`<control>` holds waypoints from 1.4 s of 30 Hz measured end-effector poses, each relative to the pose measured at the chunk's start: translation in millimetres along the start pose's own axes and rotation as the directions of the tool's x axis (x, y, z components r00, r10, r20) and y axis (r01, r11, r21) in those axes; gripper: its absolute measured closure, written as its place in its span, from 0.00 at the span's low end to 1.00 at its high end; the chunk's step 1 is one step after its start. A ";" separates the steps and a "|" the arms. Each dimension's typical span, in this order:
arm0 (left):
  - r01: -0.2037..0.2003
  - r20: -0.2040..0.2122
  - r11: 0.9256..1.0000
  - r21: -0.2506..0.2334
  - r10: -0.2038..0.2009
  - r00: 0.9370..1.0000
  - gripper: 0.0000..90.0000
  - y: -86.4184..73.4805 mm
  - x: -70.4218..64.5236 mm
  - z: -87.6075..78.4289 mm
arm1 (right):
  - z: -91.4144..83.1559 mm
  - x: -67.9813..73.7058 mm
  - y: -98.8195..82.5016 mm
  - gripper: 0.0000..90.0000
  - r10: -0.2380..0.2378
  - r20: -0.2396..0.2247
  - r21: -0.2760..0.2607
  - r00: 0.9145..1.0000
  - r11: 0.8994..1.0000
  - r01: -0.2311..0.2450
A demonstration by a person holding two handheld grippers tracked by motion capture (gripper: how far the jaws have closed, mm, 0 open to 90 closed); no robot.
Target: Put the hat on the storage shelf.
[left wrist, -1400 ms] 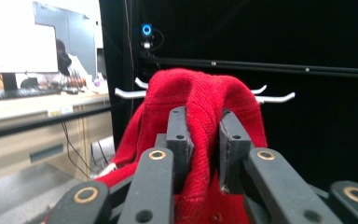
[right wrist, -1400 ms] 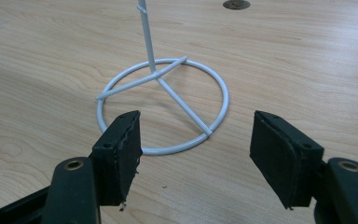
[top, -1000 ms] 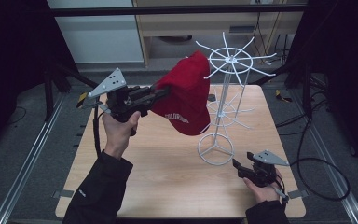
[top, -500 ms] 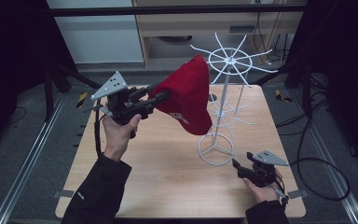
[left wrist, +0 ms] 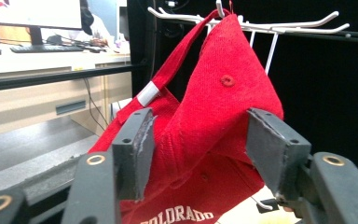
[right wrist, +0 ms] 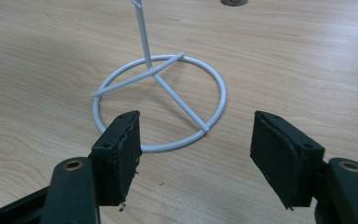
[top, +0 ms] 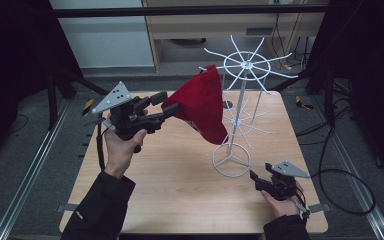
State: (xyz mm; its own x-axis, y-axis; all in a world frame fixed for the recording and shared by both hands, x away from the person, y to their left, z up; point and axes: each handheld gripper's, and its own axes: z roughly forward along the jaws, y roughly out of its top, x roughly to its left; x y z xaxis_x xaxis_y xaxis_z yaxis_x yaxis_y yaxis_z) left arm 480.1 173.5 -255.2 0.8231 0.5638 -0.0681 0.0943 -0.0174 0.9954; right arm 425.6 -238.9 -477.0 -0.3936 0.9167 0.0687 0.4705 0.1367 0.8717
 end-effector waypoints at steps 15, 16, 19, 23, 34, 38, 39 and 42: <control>0.030 -0.182 0.993 0.110 -0.009 0.983 0.31 -56.2 5.4 -69.2 | -1.0 -3.4 -1.4 0.32 0.018 0.018 -0.007 1.000 1.000 -0.018; 0.053 -0.199 0.991 0.127 -0.027 0.980 0.31 -67.1 9.8 -74.7 | -1.0 -3.7 -1.6 0.32 0.019 0.020 -0.006 1.000 1.000 -0.019; 0.106 -0.243 0.980 0.167 -0.063 0.968 0.31 -92.4 19.6 -85.8 | -1.3 -4.8 -2.1 0.31 0.028 0.025 -0.001 0.999 1.000 -0.028; 0.170 -0.299 0.961 0.219 -0.100 0.949 0.31 -128.6 31.2 -97.9 | -2.0 -6.9 -3.0 0.30 0.041 0.035 0.000 0.999 0.999 -0.041; 0.265 -0.451 0.908 0.323 -0.099 0.887 0.30 -197.5 53.4 -119.8 | -4.5 -18.3 -7.9 0.25 0.076 0.062 0.008 0.995 0.997 -0.077; 0.285 -0.477 0.900 0.331 -0.101 0.873 0.29 -206.7 58.0 -124.2 | -5.0 -20.6 -9.4 0.23 0.080 0.069 0.015 0.994 0.997 -0.081; 0.285 -0.491 0.895 0.344 -0.087 0.867 0.29 -210.5 58.7 -125.3 | -4.6 -22.2 -10.3 0.22 0.079 0.074 0.019 0.994 0.997 -0.080; 0.262 -0.518 0.880 0.395 -0.022 0.855 0.28 -217.5 60.0 -126.1 | -3.4 -23.2 -11.1 0.21 0.073 0.076 0.023 0.994 0.997 -0.075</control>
State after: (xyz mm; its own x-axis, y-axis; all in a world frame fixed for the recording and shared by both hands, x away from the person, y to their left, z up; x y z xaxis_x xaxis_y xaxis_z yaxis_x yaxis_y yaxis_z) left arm 438.4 315.2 -467.3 0.4118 0.9102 -0.0454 0.5204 -0.1939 0.8316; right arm 426.8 -263.0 -486.6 -0.2970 0.9501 0.0955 0.5166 0.0758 0.8528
